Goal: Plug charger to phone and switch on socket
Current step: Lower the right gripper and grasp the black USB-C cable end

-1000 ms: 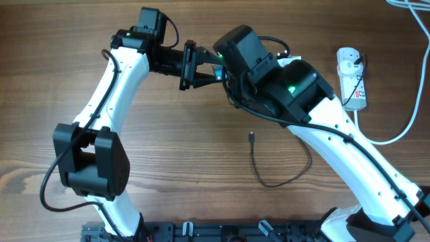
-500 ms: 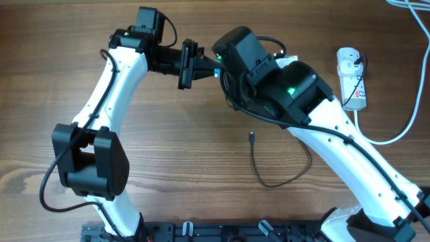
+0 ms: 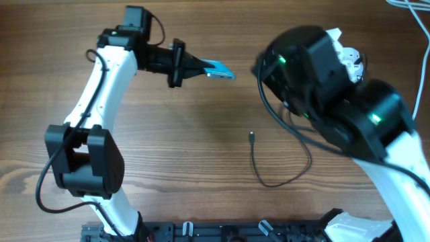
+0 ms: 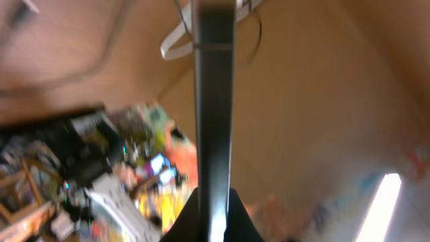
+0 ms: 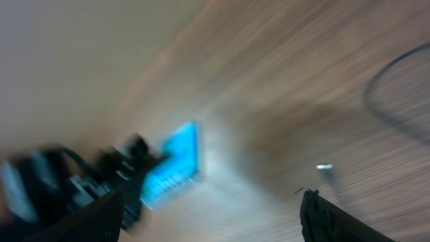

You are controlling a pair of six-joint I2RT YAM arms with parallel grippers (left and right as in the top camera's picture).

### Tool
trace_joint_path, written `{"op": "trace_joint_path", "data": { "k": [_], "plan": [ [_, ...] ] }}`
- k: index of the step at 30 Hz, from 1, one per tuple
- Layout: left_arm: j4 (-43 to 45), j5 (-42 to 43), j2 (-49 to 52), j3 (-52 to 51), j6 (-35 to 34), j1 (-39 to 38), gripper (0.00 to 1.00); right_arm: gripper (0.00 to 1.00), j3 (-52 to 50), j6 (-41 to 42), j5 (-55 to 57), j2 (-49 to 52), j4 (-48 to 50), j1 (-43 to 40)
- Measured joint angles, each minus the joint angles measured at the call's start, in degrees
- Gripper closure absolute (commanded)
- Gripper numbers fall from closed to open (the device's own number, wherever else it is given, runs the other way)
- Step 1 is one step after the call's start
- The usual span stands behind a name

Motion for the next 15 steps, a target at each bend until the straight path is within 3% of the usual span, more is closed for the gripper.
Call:
{"op": "trace_joint_path", "data": {
  "k": [2,6,15],
  "plan": [
    [0.0,-3.48,0.0,0.0,0.66,1.11,0.96,0.0,0.11,-7.72,0.0,-0.7,-6.36,0.07],
    [0.04,-8.28,0.0,0.0,2.27,1.36,0.96,0.01,-3.1,-11.76,0.0,0.74,-9.6,0.07],
    [-0.42,-16.39,0.0,0.0,12.81,1.16,0.96,0.01,-24.44,-17.14,-5.33,6.82,-2.56,0.07]
  ]
}}
